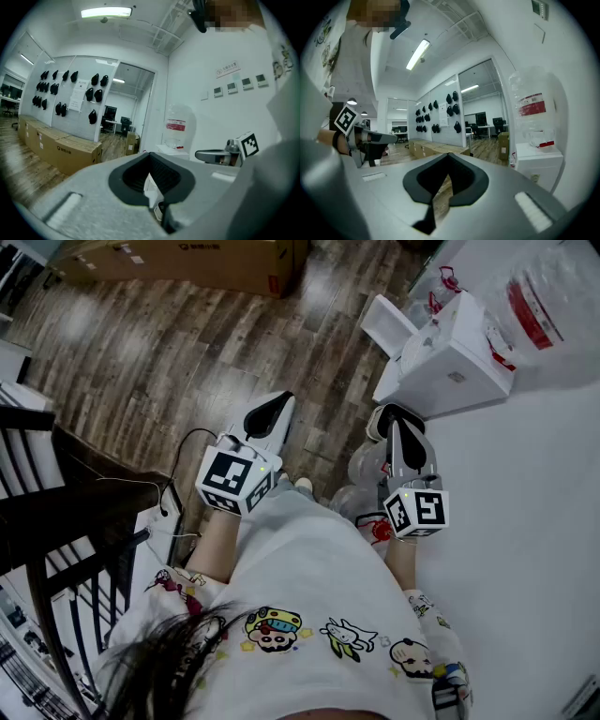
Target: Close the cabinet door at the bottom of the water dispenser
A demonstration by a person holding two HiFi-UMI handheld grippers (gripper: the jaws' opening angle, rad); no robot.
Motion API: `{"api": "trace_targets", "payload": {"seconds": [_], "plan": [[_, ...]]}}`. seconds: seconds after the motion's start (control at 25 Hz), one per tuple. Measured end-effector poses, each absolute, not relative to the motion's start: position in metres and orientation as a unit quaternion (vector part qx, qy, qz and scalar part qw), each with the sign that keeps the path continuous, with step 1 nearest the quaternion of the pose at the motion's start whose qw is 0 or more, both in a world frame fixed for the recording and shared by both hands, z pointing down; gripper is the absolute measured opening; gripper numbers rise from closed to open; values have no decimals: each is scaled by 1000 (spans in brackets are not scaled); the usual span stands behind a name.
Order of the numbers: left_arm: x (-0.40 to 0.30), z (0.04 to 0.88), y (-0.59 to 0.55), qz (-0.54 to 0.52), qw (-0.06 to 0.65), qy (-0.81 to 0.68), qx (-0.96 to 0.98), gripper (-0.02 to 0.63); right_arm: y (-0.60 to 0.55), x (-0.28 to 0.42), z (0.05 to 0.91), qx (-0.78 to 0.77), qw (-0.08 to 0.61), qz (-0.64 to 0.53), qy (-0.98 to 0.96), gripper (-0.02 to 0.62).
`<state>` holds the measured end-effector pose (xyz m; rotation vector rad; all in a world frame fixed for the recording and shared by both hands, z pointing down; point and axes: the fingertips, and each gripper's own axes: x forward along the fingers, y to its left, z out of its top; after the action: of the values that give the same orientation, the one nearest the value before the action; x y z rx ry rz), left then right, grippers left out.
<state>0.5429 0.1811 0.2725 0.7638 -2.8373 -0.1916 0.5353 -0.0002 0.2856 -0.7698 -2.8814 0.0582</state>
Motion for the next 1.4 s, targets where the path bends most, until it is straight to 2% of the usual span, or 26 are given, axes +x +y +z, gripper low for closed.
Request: {"api": "trace_targets", "payload": {"seconds": [0.48, 0.72, 1.12, 1.4], "plan": [[550, 281, 179, -61, 103, -967, 226, 0, -16, 540, 286, -271, 68, 46, -959, 16], [524, 281, 182, -68, 99, -966, 230, 47, -9, 516, 285, -277, 65, 44, -958, 55], [431, 287, 205, -71, 103, -963, 239, 86, 16, 431, 284, -273, 69, 49, -958, 120], [341, 282, 236, -74, 109, -960, 246, 103, 48, 346, 276, -272, 75, 51, -958, 130]]}}
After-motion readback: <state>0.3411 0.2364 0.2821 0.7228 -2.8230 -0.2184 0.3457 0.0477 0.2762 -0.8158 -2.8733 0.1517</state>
